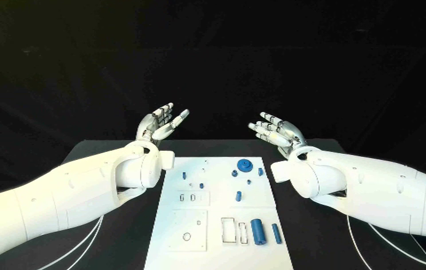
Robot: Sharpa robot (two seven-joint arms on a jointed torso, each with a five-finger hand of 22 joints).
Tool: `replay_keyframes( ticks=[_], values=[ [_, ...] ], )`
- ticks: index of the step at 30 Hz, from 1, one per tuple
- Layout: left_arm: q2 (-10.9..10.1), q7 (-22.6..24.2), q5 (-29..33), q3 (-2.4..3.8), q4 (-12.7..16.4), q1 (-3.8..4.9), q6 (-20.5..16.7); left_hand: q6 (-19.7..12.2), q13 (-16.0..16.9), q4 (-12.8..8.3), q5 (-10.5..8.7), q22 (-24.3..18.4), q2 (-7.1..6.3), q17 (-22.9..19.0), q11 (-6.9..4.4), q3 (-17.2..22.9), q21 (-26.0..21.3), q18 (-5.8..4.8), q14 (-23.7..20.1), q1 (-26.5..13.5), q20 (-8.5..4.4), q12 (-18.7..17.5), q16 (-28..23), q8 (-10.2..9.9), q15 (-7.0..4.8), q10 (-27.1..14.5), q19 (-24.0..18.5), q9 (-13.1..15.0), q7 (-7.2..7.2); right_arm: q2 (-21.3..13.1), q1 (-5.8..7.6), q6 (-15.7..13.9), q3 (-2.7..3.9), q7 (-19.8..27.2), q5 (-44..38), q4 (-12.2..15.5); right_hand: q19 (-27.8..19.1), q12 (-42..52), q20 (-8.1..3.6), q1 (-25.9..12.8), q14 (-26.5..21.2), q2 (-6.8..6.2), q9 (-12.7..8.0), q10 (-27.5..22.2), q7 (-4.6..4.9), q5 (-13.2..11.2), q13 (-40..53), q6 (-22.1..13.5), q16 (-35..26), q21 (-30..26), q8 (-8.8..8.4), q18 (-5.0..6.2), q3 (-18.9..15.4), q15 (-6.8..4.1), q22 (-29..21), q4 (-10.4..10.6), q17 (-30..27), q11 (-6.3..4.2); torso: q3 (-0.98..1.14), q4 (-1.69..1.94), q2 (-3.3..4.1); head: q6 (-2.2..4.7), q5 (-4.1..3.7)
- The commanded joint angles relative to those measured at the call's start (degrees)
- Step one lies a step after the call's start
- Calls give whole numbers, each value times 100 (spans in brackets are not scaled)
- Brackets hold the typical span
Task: Assemble the parts on the task board
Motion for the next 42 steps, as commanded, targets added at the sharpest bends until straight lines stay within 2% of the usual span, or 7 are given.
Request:
replay_keyframes(
  ticks=[1, 7, 8, 15, 26, 35, 42],
  values=[
    [16, -18, -84, 3, -4, 10, 396, 150, 17, 79, 63, 9, 29, 19, 38, 21, 45, 68, 131, 299, 100, 39, 50, 44, 45, 128, 26, 17, 434, 18, 96, 1019, -73, -400, -295, -74, 758, 180, 18, 955, 1353, -72, 250, 1243, 909, -635, 95, 1140, 322, 299, 334, 240, 289, -112, 141, -659, 205, -59, -1, -1, 0, 0, 1],
    [16, -18, -84, 3, -4, 10, 396, 587, 57, 58, 29, 58, 287, 110, 202, 221, 130, 141, 774, 397, 111, 86, 163, 120, 108, 687, 422, 65, 578, 27, 186, 1227, -155, -492, -338, -132, 1864, 401, 13, 1079, 2960, -66, 574, 3134, 794, -594, 175, 2802, 695, 692, 823, 458, 498, -337, 299, -907, 412, -244, -1, -1, 0, 0, 1],
    [-388, 71, -90, 1, 258, 14, 773, 653, 61, 55, 25, 68, 309, 122, 212, 243, 151, 147, 868, 414, 114, 91, 178, 133, 112, 768, 511, 73, 585, -136, 291, 568, -111, -453, -3169, -330, 2310, 440, 9, 1060, 3190, -102, 655, 3379, 748, -591, 177, 3259, 774, 852, 956, 526, 554, -410, 366, -933, 442, -305, -13, 28, 162, -83, -16],
    [-589, 88, -206, 3, 550, 17, 811, 2181, 202, 12, 3, 280, 453, 472, 321, 486, 749, 393, 3247, 626, 95, 367, 722, 500, -2, 3227, 2623, 293, 661, -183, 428, 626, -98, -767, -4571, -399, 2938, 313, -80, 925, 3851, -285, 662, 4012, 609, -480, 161, 3781, 899, 1164, 1017, 644, 814, -616, 441, -954, 475, -473, -25, 71, 308, -26, -66],
    [-925, 78, -336, 34, 1116, 22, 943, 2624, 198, -5, 9, 274, 395, 574, 222, 704, 914, 516, 3627, 782, 76, 321, 807, 570, -123, 3568, 3079, 338, 619, -154, 572, 860, -91, -1269, -6293, -439, 3647, 207, -400, 880, 4797, -453, 648, 4585, 446, -330, 177, 4110, 1172, 1642, 1017, 644, 725, -929, 632, -873, 649, -679, -49, 192, 564, -53, -149],
    [-1139, 91, -325, 42, 1509, 23, 1006, 2790, 202, 4, 2, 285, 349, 660, 191, 743, 995, 530, 3816, 749, 46, 308, 885, 595, -171, 3689, 3256, 355, 609, 30, 590, 1066, -90, -1842, -7533, -569, 4182, 173, -881, 898, 6038, -548, 638, 5121, 245, -287, 183, 4506, 1547, 3535, 976, 620, 316, -1338, 1865, -748, 1250, -936, -84, 247, 780, -82, -223],
    [-1279, 87, -310, 74, 1763, 26, 1052, 2798, 203, 3, 2, 284, 347, 664, 187, 746, 997, 530, 3818, 750, 45, 309, 885, 598, -172, 3699, 3262, 356, 604, 107, 586, 1257, -91, -2181, -8086, -498, 5000, 164, -1052, 714, 6782, -840, 710, 5162, 144, -291, 185, 4623, 3618, 5049, 892, 513, 566, -1508, 3286, -461, 2771, -1046, -103, 292, 886, -97, -282]
  ],
)
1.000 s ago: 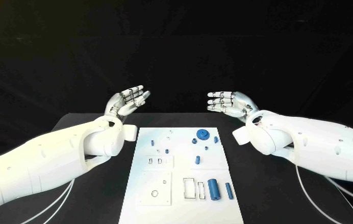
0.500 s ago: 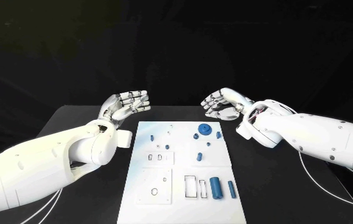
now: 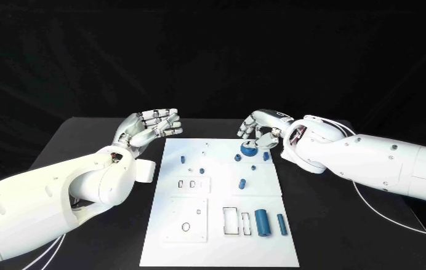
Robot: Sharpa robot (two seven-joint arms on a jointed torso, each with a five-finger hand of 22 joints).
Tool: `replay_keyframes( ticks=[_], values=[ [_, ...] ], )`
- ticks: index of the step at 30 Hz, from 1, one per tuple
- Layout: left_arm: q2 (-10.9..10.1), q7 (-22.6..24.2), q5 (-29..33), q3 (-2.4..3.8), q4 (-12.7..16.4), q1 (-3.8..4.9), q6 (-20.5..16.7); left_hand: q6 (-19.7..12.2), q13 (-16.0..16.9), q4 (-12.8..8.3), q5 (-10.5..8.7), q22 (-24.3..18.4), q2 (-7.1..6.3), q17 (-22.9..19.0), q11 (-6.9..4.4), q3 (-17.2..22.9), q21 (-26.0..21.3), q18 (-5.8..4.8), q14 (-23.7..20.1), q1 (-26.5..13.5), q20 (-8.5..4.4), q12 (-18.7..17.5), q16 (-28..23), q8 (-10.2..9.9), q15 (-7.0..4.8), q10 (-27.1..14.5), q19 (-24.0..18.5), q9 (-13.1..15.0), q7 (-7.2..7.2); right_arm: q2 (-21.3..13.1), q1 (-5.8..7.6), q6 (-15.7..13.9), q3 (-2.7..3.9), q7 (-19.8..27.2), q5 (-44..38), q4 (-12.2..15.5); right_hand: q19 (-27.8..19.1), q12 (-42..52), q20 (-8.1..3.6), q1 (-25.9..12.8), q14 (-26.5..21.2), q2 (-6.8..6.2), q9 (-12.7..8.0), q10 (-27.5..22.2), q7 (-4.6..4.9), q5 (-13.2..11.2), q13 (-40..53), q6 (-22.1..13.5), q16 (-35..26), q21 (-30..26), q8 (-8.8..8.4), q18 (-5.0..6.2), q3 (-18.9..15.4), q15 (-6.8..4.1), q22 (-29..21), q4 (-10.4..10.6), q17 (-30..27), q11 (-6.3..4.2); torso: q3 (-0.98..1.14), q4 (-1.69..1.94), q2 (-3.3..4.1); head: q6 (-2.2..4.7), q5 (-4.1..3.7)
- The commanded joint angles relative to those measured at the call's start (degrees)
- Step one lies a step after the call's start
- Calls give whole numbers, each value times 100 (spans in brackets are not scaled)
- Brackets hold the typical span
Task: Assemble the parts on the task board
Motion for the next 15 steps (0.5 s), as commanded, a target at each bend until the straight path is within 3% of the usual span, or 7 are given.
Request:
replay_keyframes(
  ticks=[1, 3, 6, 9, 15],
  values=[
    [-37, 83, -28, 22, 102, 12, 174, 55, 8, -11, -22, 5, -70, 9, 12, 34, 37, 83, 31, 0, 15, -19, 27, 27, 13, 47, 40, 6, 256, 29, -3, 305, 2, -425, -779, 42, 381, 0, -3, -9, 161, -112, 32, -30, -3, 24, 9, 17, 752, 750, -33, -115, 96, 2, 930, 93, 548, -9, -17, 36, 88, -15, -37],
    [-58, 80, -19, 31, 135, 13, 183, 55, 8, -11, -22, 5, -70, 9, 12, 34, 37, 83, 31, 0, 15, -19, 27, 27, 13, 47, 40, 6, 256, 47, -6, 332, 1, -463, -846, 44, 673, -2, 18, -27, 163, -159, 68, -168, 12, 31, 9, 28, 1667, 1308, -32, -223, 120, 30, 1681, 164, 1393, 14, -23, 48, 109, -26, -54],
    [-86, 73, -2, 50, 182, 15, 203, 57, 8, -11, -23, 5, -72, 9, 12, 33, 38, 83, 29, -1, 15, -19, 26, 28, 14, 48, 42, 6, 255, 83, -15, 389, -1, -514, -918, 39, 768, -8, 59, -122, 79, -258, 106, -458, 20, 147, 2, 2, 2304, 1610, -43, -273, -80, 70, 2101, 288, 1953, 56, -34, 59, 133, -15, -87],
    [-103, 72, 13, 73, 213, 16, 220, 58, 7, -10, -24, 5, -76, 10, 12, 33, 40, 83, 23, -4, 14, -22, 22, 28, 14, 50, 48, 6, 254, 112, -26, 468, -4, -560, -963, 40, 888, 72, 81, -25, 89, -194, 133, -626, 19, 193, 26, -52, 2867, 1846, -61, -309, -396, 87, 2430, 355, 2452, 66, -39, 64, 152, -19, -88],
    [-116, 63, 36, 104, 229, 17, 233, 58, 6, -9, -25, 5, -77, 10, 12, 33, 41, 83, 19, -6, 13, -24, 19, 27, 15, 49, 50, 6, 254, 154, -49, 631, -12, -669, -1046, 67, 1135, 173, 92, 82, 154, -128, 155, -679, 22, 199, 49, -98, 3447, 2207, -80, -392, -606, 97, 2957, 431, 3019, 70, -48, 72, 176, -24, -97]
  ],
)
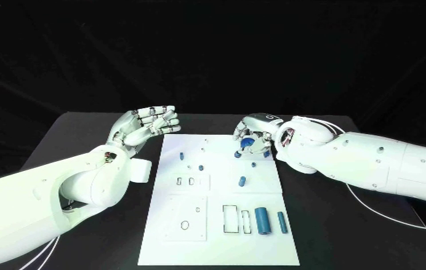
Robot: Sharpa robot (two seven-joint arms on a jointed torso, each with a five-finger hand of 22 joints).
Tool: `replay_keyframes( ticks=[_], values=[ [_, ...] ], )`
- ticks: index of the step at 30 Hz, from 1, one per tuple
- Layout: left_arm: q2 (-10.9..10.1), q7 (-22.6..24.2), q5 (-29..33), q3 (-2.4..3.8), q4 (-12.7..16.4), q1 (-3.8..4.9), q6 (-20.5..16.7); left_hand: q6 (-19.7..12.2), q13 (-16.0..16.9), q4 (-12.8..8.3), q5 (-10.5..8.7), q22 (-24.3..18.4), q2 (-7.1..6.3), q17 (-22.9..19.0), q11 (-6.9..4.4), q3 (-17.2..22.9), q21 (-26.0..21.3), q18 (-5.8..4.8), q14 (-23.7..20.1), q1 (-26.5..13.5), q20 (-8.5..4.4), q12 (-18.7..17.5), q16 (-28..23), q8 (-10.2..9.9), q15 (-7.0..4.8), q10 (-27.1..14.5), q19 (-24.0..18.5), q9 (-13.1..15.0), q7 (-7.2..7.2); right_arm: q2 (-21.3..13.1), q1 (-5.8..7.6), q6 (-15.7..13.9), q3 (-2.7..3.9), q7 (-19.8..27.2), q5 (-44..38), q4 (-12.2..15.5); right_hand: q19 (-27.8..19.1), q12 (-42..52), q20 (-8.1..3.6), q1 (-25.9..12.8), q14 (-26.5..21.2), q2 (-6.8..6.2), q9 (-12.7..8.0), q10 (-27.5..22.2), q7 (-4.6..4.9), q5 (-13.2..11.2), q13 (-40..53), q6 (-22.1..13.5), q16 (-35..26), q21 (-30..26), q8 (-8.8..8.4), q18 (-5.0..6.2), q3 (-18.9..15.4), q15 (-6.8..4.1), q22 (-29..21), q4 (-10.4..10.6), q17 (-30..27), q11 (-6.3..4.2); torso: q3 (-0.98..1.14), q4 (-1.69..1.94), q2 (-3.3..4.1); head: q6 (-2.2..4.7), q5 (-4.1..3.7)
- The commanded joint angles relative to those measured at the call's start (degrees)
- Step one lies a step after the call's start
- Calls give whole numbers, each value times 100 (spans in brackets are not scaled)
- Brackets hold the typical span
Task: Assemble the parts on the task board
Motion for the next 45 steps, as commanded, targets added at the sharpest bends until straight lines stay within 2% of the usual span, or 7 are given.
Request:
replay_keyframes(
  ticks=[1, 7, 19, 29, 35, 37, 45],
  values=[
    [-3, 61, 30, 15, 23, 10, 143, 25, 6, -9, -25, 6, -54, 5, -7, 34, 22, 83, 14, 16, -8, -28, 16, 26, 16, 28, 33, 7, 247, 25, -14, 332, -4, -226, -307, 26, 128, 61, 2, 71, 153, 19, 15, -25, -5, 24, 18, -51, 248, 176, -28, -137, -77, 41, 262, 25, 247, -3, -9, 13, 30, -6, -12],
    [-11, 55, 45, 29, 17, 12, 150, 24, 6, -8, -26, 6, -54, 6, -7, 35, 23, 83, 11, 16, -8, -29, 14, 25, 16, 27, 34, 6, 248, 63, -35, 531, -11, -339, -409, -7, 262, 121, 2, 120, 178, 35, 25, -7, -15, 30, 32, -63, 460, 363, -34, -183, -100, 38, 539, 51, 461, -11, -22, 40, 45, -4, -43],
    [-32, 40, 61, 37, 21, 16, 157, 24, 6, -8, -26, 6, -54, 6, -7, 35, 23, 83, 11, 16, -8, -29, 14, 25, 16, 27, 34, 6, 248, 133, -84, 686, -18, -390, -468, -83, 345, 201, -1, 186, 186, 80, 51, 42, -26, 39, 49, -20, 645, 505, -12, -215, -10, 34, 749, 81, 617, -22, -17, 57, 80, -30, -47],
    [-35, 19, 80, 38, 10, 18, 182, 11, 2, -1, -26, 3, -51, 9, -2, 41, 27, 80, -10, 0, -10, -45, -1, 18, 20, 20, 47, 2, 257, 178, -113, 753, -19, -402, -446, -165, 368, 283, -8, 200, 155, 240, 116, 137, -54, -127, 37, 94, 792, 609, 55, -232, 499, 21, 913, 191, 669, -43, -25, 71, 96, -61, -44],
    [-48, 13, 102, 38, 2, 18, 213, -41, -1, 5, -28, 1, -48, 13, 4, 42, 28, 79, -16, -18, -10, -57, -7, 2, 23, 12, 52, -7, 269, 194, -121, 696, -19, -380, -427, -176, 404, 330, -23, 185, 149, 347, 183, 258, -80, -159, 28, 179, 865, 686, 126, -249, 819, 0, 1040, 235, 696, -74, -28, 51, 110, -64, -48],
    [-48, 11, 106, 38, -3, 18, 217, -57, -2, 6, -28, 0, -47, 15, 9, 43, 28, 79, -19, -26, -10, -64, -9, -4, 25, 5, 55, -11, 273, 198, -123, 663, -19, -369, -423, -170, 414, 345, -39, 172, 145, 412, 239, 319, -108, -463, 22, 227, 893, 715, 183, -255, 976, -19, 1091, 248, 694, -98, -29, 47, 113, -57, -51],
    [-42, -7, 111, 38, -19, 18, 234, -71, -3, 6, -28, -1, -44, 17, 11, 46, 29, 78, -21, -30, -10, -70, -11, -10, 26, -1, 57, -13, 277, 188, -130, 364, -18, -285, -366, -109, 519, 408, -90, 207, 147, 544, 418, 567, -185, -519, 62, 371, 946, 852, 374, -294, 1183, -83, 1315, 171, 707, -183, -32, 72, 113, -57, -65]
  ],
)
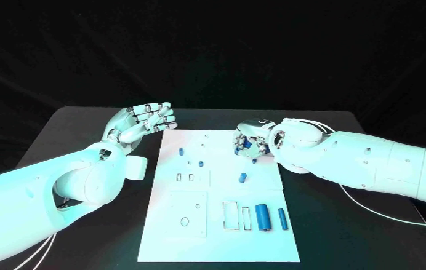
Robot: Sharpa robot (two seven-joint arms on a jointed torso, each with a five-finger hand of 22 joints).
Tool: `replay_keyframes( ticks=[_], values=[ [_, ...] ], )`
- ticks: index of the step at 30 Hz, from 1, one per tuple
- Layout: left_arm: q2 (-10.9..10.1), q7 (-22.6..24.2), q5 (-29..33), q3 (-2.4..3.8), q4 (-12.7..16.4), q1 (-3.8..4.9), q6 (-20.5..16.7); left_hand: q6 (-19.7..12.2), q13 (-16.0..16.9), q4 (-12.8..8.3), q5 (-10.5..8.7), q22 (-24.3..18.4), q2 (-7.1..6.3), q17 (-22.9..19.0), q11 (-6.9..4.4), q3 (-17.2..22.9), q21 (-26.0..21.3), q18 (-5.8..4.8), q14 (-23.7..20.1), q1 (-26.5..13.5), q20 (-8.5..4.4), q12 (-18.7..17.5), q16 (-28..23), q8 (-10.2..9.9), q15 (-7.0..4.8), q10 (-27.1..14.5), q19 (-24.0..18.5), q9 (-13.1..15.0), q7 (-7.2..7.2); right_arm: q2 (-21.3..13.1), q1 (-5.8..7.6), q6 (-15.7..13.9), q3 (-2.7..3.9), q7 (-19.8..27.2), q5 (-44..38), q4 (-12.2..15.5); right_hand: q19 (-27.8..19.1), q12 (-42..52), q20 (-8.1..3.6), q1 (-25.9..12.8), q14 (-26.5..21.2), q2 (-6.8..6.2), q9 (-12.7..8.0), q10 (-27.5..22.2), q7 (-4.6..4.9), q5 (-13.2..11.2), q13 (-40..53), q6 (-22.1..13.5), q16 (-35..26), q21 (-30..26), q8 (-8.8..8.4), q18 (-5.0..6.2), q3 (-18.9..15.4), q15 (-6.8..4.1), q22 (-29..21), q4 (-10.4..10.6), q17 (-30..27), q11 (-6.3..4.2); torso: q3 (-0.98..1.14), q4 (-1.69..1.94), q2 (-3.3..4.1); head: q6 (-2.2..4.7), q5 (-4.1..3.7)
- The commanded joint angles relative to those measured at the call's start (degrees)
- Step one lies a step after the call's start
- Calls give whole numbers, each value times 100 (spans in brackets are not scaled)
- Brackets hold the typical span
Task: Assemble the parts on the task board
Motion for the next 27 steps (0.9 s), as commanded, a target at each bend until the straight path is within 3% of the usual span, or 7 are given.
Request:
replay_keyframes(
  ticks=[1, 9, 13, 18, 22, 27],
  values=[
    [9, 16, 32, 6, -5, 9, 131, -68, -2, -10, -28, 1, -45, 7, 11, 31, 30, 80, -20, -31, 11, -41, -11, -10, 26, 0, 37, -11, 274, -5, -11, -227, -5, 97, 9, 45, 64, 39, -17, 25, 132, 116, 135, 90, -10, 2, 36, 65, 36, 51, 87, -121, 57, -61, 58, -14, 9, -24, -3, 15, 1, 9, -5],
    [8, -6, 33, 6, -45, 9, 129, -116, -5, -23, -27, -1, -42, 13, 16, 44, 31, 79, -22, -20, 11, -56, -15, -26, 28, -18, 44, -20, 278, -22, 8, -554, 4, -76, 95, 200, 62, 30, -41, -30, 128, 115, 239, 148, -29, 87, 50, 53, 48, 61, 168, -122, 92, -82, 81, -38, -11, -43, -15, 20, 10, 52, 2],
    [8, -15, 33, 5, -60, 9, 128, -116, -5, -25, -27, -2, -43, 14, 16, 45, 31, 79, -22, -18, 11, -57, -15, -27, 29, -19, 45, -21, 278, 62, 40, -675, 12, -181, 197, 186, 203, 26, -47, -133, 143, 90, 307, 190, -48, 71, 63, 33, 90, 211, 216, -174, 77, -88, 320, -4, 37, -54, -21, 15, 12, 67, -7],
    [12, -26, 33, 5, -74, 10, 126, -141, -6, -31, -28, -3, -43, 17, 19, 52, 32, 79, -23, -10, 10, -63, -17, -36, 30, -27, 48, -25, 280, 330, 69, -867, 22, -381, 275, 4, 177, 23, -50, -155, 138, 85, 326, 199, -53, 73, 66, 27, 80, 188, 229, -164, 77, -91, 282, 2, 5, -58, -14, 33, 31, 80, 1],
    [21, -27, 33, 5, -83, 11, 130, -153, -6, -33, -30, -4, -44, 18, 20, 55, 32, 79, -25, -7, 10, -67, -19, -40, 31, -33, 49, -28, 283, 553, 86, -1048, 30, -495, 389, -189, 172, -6, -55, -214, 135, 89, 390, 197, -60, -82, 72, -26, 91, 189, 259, -163, 96, -94, 290, 25, -6, -63, -25, 48, 28, 83, -5],
    [30, -24, 33, 5, -81, 15, 134, -162, -6, -28, -35, -6, -53, 20, 24, 52, 32, 78, -31, -18, 11, -72, -24, -46, 34, -42, 52, -30, 289, 812, 98, -1186, 38, -549, 429, -423, 168, -23, -59, -181, 132, 85, 452, 206, -51, 45, 82, -56, 98, 191, 297, -163, 141, -97, 300, -33, -20, -62, -26, 47, 40, 85, 9]
  ],
)
